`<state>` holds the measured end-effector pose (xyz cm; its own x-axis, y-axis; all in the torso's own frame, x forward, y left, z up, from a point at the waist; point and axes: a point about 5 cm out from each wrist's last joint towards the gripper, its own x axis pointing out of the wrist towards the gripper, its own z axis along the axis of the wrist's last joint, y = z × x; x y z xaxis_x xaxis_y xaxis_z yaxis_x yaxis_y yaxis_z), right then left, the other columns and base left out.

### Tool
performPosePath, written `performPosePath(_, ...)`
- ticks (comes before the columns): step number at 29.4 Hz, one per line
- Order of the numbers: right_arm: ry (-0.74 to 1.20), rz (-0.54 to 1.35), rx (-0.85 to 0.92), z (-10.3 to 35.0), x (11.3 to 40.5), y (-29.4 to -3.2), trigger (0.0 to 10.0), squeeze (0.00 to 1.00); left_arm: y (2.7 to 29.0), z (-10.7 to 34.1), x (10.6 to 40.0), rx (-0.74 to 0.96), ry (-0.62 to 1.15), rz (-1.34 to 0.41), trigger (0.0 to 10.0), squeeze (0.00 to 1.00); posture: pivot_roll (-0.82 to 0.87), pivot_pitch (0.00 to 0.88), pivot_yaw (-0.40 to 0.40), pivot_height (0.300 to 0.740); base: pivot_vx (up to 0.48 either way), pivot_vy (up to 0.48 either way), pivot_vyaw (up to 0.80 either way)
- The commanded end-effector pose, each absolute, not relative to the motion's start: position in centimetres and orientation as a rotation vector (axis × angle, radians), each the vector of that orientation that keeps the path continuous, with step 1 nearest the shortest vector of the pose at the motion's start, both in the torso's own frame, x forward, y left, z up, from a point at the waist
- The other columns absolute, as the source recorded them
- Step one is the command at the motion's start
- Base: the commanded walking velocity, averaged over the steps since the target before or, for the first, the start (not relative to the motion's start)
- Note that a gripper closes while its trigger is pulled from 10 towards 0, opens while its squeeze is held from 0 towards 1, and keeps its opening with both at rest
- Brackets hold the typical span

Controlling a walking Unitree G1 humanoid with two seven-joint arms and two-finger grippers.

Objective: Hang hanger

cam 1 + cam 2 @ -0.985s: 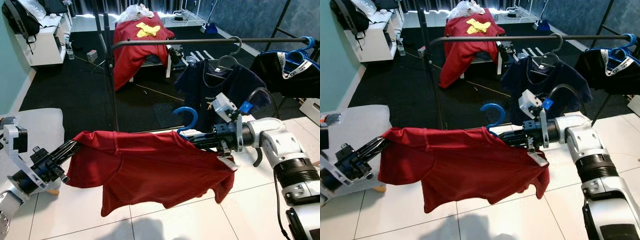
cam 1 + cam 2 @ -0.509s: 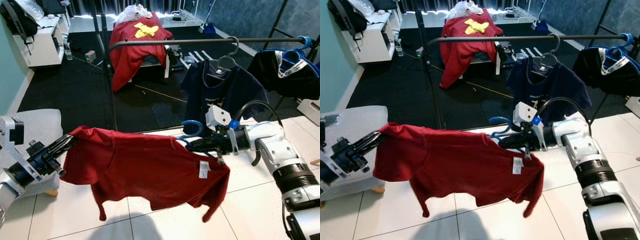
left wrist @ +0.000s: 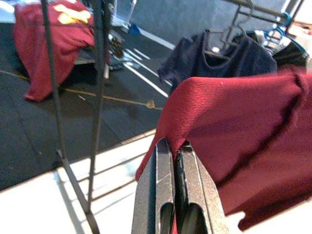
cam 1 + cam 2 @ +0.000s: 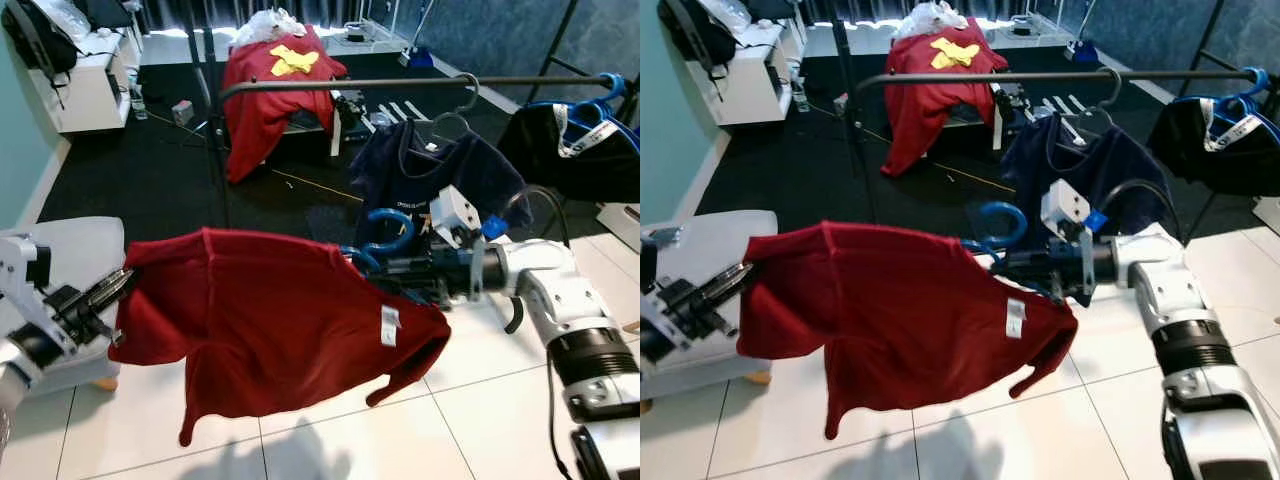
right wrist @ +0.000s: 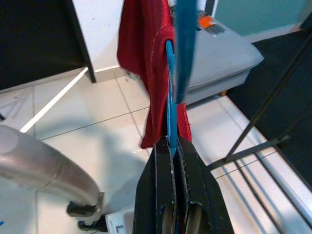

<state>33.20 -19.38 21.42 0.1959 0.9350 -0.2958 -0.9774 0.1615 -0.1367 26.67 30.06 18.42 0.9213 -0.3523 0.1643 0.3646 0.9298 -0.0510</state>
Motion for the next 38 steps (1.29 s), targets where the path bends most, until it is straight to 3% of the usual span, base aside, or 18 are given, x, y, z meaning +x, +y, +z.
performPosePath(1, 0.163, 1.385, -0.336, 21.5, 32.9, -19.6, 10.0, 0.00, 30.8, 18.7, 26.6, -0.068, -0.167, -0.329, 0.0, 0.00, 0.05, 0.090, -0.043, 0.740, 0.000, 0.000, 0.00)
performPosePath(6, 0.229, 1.356, -0.413, 20.5, 33.0, -20.2, 10.0, 0.00, 30.8, 19.6, 26.8, -0.075, -0.211, -0.348, 0.0, 0.00, 0.05, 0.090, -0.039, 0.740, 0.000, 0.000, 0.00)
performPosePath(12, 0.307, 1.236, -0.568, 19.3, 33.8, -21.4, 10.0, 0.00, 29.9, 20.2, 26.1, -0.067, -0.183, -0.517, 0.0, 0.00, 0.06, 0.089, -0.037, 0.740, 0.000, 0.000, 0.00)
performPosePath(18, 0.314, 1.249, -0.562, 19.4, 33.6, -21.3, 10.0, 0.00, 29.4, 19.6, 25.9, -0.056, -0.146, -0.548, 0.0, 0.00, 0.06, 0.089, -0.040, 0.740, 0.000, 0.000, 0.00)
performPosePath(25, 0.309, 1.379, -0.483, 19.6, 32.5, -20.5, 10.0, 0.00, 29.6, 18.8, 27.1, 0.022, -0.088, -0.435, 0.0, 0.00, 0.06, 0.083, -0.040, 0.740, 0.000, 0.000, 0.00)
performPosePath(38, 0.281, 1.432, -0.456, 20.0, 32.1, -20.2, 10.0, 0.00, 29.6, 18.0, 27.6, 0.071, -0.021, -0.404, 0.0, 0.00, 0.05, 0.076, -0.035, 0.740, 0.000, 0.000, 0.00)
